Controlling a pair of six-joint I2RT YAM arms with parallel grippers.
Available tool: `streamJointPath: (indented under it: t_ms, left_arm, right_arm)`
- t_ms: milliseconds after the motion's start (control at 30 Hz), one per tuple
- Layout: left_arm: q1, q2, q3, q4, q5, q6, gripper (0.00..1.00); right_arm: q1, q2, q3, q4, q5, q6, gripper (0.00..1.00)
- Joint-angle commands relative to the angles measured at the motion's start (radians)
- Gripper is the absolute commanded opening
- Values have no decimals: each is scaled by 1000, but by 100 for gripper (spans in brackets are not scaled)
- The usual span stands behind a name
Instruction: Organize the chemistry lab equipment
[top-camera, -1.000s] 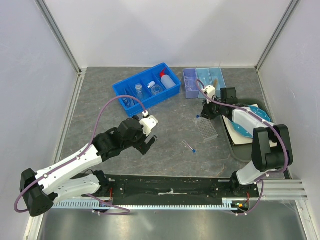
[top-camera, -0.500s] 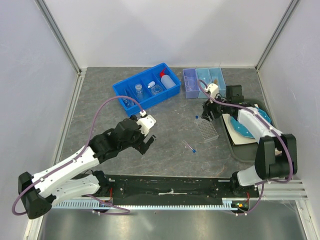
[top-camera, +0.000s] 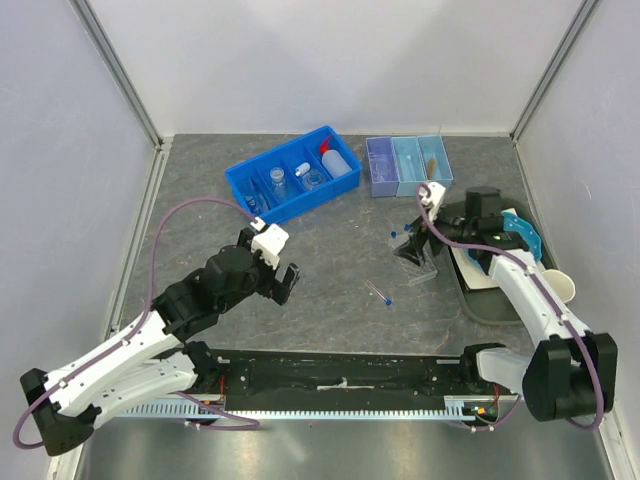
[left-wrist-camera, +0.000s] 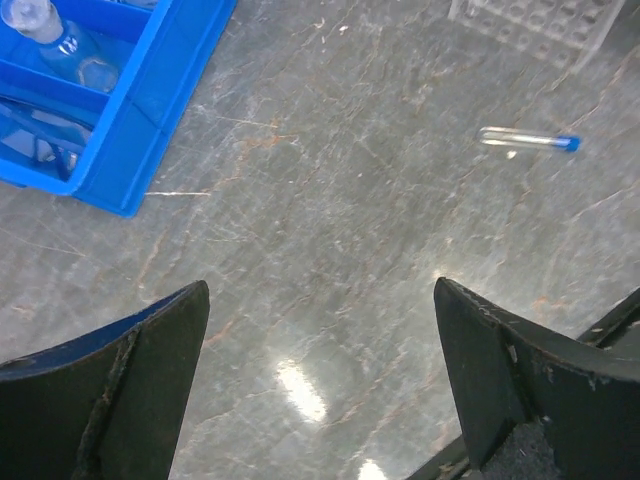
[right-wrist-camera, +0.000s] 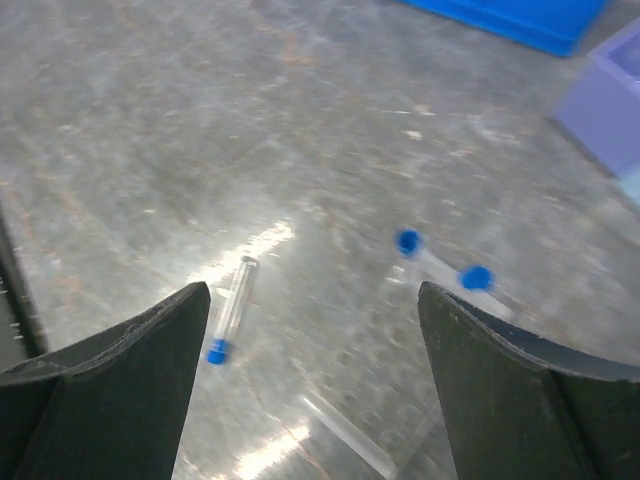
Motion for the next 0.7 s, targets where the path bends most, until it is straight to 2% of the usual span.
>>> streamJointPath:
  t_ms: [0, 33, 100, 133, 233, 367, 433, 533, 667]
  left_arm:
    - [9, -35, -7, 71, 54, -282, 100]
    - [7, -54, -45, 81, 114, -406, 100]
    - [7, -91, -102, 126, 154, -526, 97]
    - [7, -114, -169, 138, 157, -639, 96]
    - [7, -252, -307, 179, 130, -801, 96]
    - [7, -445, -406, 175, 75, -895, 96]
    - [9, -481, -417, 149, 41, -912, 96]
    - [7, -496, -407, 127, 15, -904, 96]
    - [7, -443, -392, 115, 12, -887, 96]
  right_arm:
    - [142, 82, 20, -78, 45, -46, 91]
    - [205, 97, 25, -90, 74, -49, 90]
    - [261, 131, 31, -102, 133, -87, 89]
    - [316, 138, 33, -113, 200, -98, 89]
    - [396, 175, 37, -128, 310, -126, 88]
    - [466, 258, 46, -142, 461, -162, 85]
    - [502, 313, 54, -159, 516, -178, 82]
    - [537, 346, 60, -165, 552, -175, 77]
    - [554, 355, 48, -141, 592, -163, 75]
